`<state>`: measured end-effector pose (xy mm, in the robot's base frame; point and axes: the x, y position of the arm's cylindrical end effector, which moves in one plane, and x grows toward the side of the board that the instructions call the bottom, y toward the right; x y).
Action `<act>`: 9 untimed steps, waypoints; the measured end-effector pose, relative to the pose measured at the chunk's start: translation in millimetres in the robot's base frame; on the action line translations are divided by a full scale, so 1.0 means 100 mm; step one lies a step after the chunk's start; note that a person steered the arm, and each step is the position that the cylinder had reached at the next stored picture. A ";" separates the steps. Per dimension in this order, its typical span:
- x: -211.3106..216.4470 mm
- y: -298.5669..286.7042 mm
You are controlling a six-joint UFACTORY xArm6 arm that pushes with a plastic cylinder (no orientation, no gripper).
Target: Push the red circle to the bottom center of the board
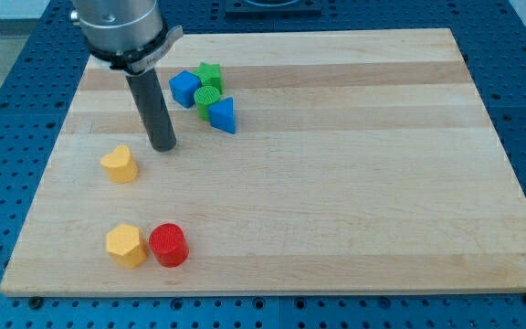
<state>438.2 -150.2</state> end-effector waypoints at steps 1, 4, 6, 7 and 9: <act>0.44 0.00; 1.45 0.18; 1.59 0.05; 1.79 0.02; 1.81 0.98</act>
<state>618.8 -52.3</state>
